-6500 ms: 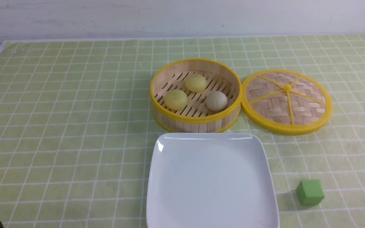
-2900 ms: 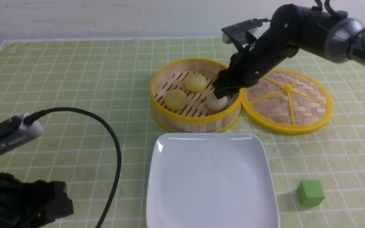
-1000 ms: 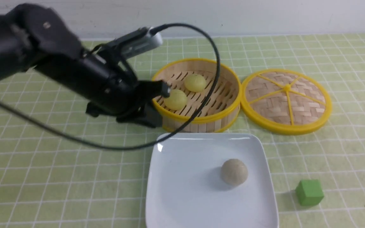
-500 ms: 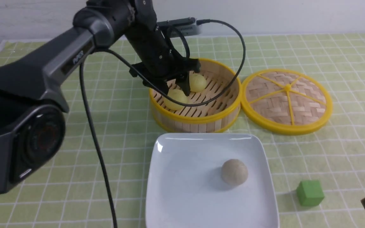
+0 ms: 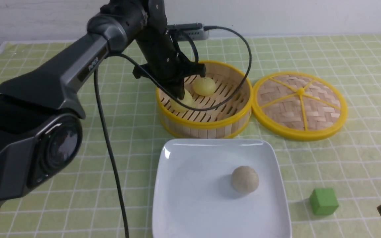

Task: Put the steamed buns into the plate on the green tablecloth.
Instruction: 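Carry the bun from the bamboo steamer to the plate with the left gripper, then reach into the bamboo steamer and grasp a bun with the left gripper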

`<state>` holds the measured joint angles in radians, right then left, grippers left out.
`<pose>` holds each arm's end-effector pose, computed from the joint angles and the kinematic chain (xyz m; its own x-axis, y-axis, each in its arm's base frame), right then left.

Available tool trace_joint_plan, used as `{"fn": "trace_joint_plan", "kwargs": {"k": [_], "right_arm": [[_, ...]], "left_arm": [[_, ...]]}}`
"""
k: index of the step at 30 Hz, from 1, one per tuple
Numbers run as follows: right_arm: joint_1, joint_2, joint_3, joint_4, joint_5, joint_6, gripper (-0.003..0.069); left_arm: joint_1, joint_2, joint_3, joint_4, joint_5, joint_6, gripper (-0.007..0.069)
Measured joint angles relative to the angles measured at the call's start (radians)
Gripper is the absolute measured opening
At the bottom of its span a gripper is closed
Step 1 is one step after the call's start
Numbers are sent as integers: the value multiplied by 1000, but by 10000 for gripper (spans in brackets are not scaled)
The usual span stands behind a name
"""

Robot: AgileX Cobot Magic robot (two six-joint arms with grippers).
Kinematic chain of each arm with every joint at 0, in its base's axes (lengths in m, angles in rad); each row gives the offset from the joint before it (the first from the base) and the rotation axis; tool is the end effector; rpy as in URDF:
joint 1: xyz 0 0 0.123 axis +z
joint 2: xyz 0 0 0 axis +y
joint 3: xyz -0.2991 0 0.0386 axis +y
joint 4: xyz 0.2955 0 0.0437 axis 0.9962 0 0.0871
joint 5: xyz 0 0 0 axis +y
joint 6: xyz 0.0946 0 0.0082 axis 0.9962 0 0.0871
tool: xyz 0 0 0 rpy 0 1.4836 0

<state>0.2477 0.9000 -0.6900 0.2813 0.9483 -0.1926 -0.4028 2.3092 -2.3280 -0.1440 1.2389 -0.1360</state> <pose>0.1772 0.0669 0.2821 -0.8327 -0.2364 -0.5007 -0.3688 0.9113 0.1831 0.5144 -0.2332 0.2824 -0.8984 0.1866 -0.3974 0.2827 0.9385 -0.1984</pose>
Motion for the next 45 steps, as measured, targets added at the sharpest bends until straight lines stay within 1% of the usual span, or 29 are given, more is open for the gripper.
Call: {"fn": "trace_joint_plan", "kwargs": {"k": [3, 4, 5, 7, 10, 12, 13, 14, 15, 16, 19, 20, 22, 23, 25, 26, 27, 28, 29, 30, 32, 33, 34, 35, 36, 38, 41, 43, 45], "right_arm": [[0, 0, 0, -1, -1, 0, 8], [0, 0, 0, -2, -1, 0, 10], [0, 0, 0, -2, -1, 0, 12], [0, 0, 0, -2, 0, 0, 14], [0, 0, 0, -2, 1, 0, 16], [0, 0, 0, -2, 2, 0, 18], [0, 0, 0, -2, 2, 0, 20], [0, 0, 0, -2, 2, 0, 22], [0, 0, 0, -2, 2, 0, 22], [0, 0, 0, -2, 2, 0, 25], [0, 0, 0, -2, 6, 0, 27], [0, 0, 0, -2, 9, 3, 27], [0, 0, 0, -2, 11, 6, 31], [0, 0, 0, -2, 11, 8, 34], [0, 0, 0, -2, 11, 9, 36], [0, 0, 0, -2, 11, 10, 36], [0, 0, 0, -2, 10, 10, 38], [0, 0, 0, -2, 10, 10, 39], [0, 0, 0, -2, 9, 10, 39], [0, 0, 0, -2, 9, 10, 39], [0, 0, 0, -2, -1, 11, 41], [0, 0, 0, -2, -4, 11, 41], [0, 0, 0, -2, -4, 11, 41], [0, 0, 0, 1, -5, 11, 41], [0, 0, 0, 2, -7, 11, 44], [0, 0, 0, 2, -9, 11, 46], [0, 0, 0, 5, -9, 11, 48], [0, 0, 1, 5, -9, 11, 50], [0, 0, 1, 5, -10, 11, 53]], "left_arm": [[0, -96, 2, -7, 0, 2, 18], [0, -192, 39, -31, -3, 4, 18], [-2, -226, 73, -45, -3, 6, 18], [-16, -346, 201, -72, -8, 15, 18], [-56, -433, 416, -79, -1, 26, 20], [-81, -442, 526, -79, 0, 30, 21], [-116, -432, 636, -75, -20, 33, 24], [-131, -422, 692, -72, -40, 33, 31], [-134, -420, 692, -72, -46, 33, 31], [-156, -396, 766, -62, -100, 19, 50], [-162, -371, 805, -38, -165, -4, 98], [-161, -352, 809, -13, -202, -34, 151], [-160, -342, 805, 15, -225, -60, 225], [-159, -343, 798, 27, -228, -73, 277], [-159, -343, 763, 30, -221, -86, 349], [-159, -343, 758, 30, -218, -87, 356], [-159, -343, 713, 35, -211, -93, 395], [-159, -343, 675, 47, -207, -101, 409], [-159, -340, 622, 72, -200, -119, 400], [-159, -339, 603, 82, -199, -121, 390], [-157, -304, 459, 144, -167, -153, 244], [-150, -278, 390, 150, -147, -158, 158], [-149, -272, 375, 150, -142, -159, 143], [-141, -246, 316, 151, -124, -160, 81], [-120, -174, 175, 144, -85, -161, 29], [-88, -82, 19, 99, -35, -162, 6], [-42, 38, -165, 24, -6, -164, 9], [-11, 119, -285, -45, -1, -156, 43], [9, 178, -345, -87, 0, -151, 89]]}}
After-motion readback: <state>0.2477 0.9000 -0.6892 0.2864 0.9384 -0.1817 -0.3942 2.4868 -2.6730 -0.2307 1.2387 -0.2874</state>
